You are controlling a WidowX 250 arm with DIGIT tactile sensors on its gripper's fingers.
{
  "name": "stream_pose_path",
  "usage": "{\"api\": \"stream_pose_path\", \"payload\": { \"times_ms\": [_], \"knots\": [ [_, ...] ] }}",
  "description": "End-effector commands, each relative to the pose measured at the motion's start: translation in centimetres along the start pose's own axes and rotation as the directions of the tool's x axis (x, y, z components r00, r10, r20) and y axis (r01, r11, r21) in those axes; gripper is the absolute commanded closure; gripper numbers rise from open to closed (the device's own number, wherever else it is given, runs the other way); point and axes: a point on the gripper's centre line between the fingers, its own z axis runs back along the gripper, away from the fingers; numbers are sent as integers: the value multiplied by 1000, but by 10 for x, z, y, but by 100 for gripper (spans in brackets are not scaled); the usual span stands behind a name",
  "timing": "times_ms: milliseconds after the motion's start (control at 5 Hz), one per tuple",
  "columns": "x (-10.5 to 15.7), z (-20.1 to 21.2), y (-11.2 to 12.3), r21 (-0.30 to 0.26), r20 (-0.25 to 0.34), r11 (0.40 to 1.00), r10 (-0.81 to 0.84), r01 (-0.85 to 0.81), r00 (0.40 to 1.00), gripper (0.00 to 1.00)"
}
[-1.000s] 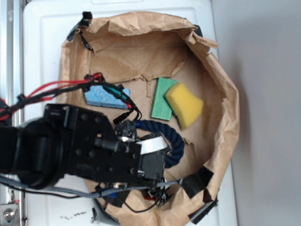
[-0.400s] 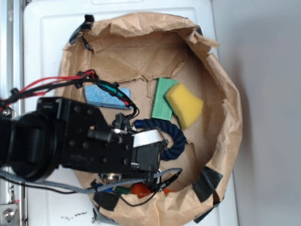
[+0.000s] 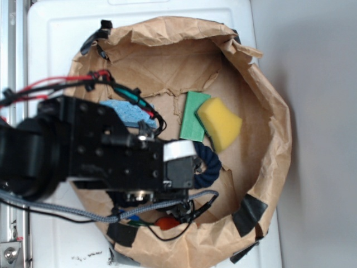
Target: Grab the blue rope.
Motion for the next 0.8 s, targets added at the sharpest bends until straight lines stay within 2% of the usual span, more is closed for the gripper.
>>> {"api": "stream_pose_path", "payload": {
  "times_ms": [0,400,600],
  "knots": [
    [32,83,11,-55,56,995,84,-81,995,100],
    [38,114,7,58,134,992,103,-112,986,100],
    [36,116,8,155,241,983,63,-103,969,59]
  ]
}}
